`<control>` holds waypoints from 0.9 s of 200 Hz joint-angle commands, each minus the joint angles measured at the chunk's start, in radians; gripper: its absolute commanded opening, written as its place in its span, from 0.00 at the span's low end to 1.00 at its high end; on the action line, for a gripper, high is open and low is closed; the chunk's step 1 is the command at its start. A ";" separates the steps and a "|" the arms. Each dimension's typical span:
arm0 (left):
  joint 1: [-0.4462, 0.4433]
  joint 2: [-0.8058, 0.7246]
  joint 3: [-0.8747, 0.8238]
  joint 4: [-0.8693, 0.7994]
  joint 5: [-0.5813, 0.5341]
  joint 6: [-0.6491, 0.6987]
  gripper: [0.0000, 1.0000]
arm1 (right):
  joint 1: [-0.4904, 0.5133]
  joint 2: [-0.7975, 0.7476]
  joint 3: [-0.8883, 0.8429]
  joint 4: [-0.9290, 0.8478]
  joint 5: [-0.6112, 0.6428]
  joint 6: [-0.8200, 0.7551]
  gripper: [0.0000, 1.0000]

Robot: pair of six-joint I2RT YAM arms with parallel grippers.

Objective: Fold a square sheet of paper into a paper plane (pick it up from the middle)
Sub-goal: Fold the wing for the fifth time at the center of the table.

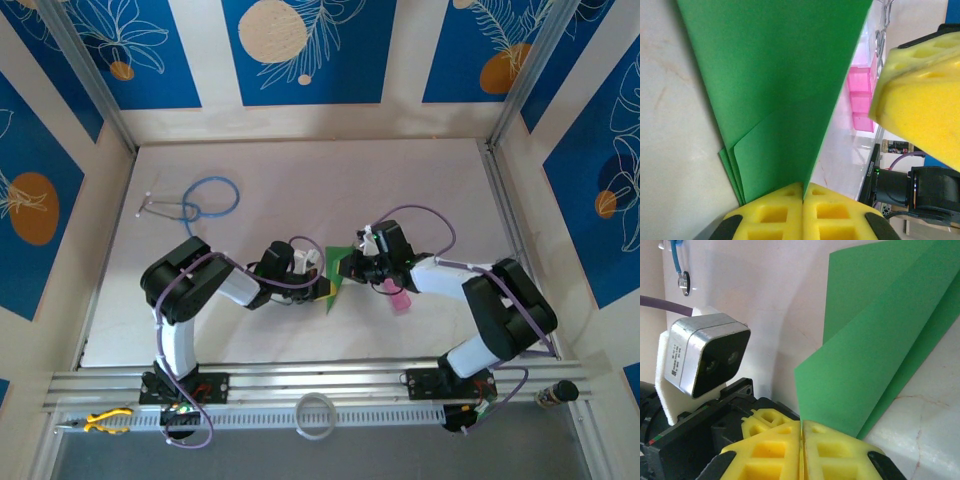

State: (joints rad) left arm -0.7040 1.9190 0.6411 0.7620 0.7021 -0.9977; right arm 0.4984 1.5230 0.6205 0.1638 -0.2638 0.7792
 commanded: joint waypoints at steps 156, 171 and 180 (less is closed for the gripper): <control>0.026 0.039 -0.013 -0.013 0.010 -0.084 0.00 | -0.051 0.113 0.032 0.062 -0.089 -0.030 0.09; 0.028 0.044 -0.021 0.007 0.010 -0.099 0.00 | -0.051 0.126 0.037 0.061 -0.092 -0.032 0.09; 0.031 0.047 -0.024 0.015 0.010 -0.106 0.00 | -0.052 0.132 0.038 0.063 -0.097 -0.032 0.09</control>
State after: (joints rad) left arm -0.6937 1.9278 0.6422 0.7635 0.7101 -1.0840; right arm 0.4511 1.6325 0.6342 0.2207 -0.3233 0.7670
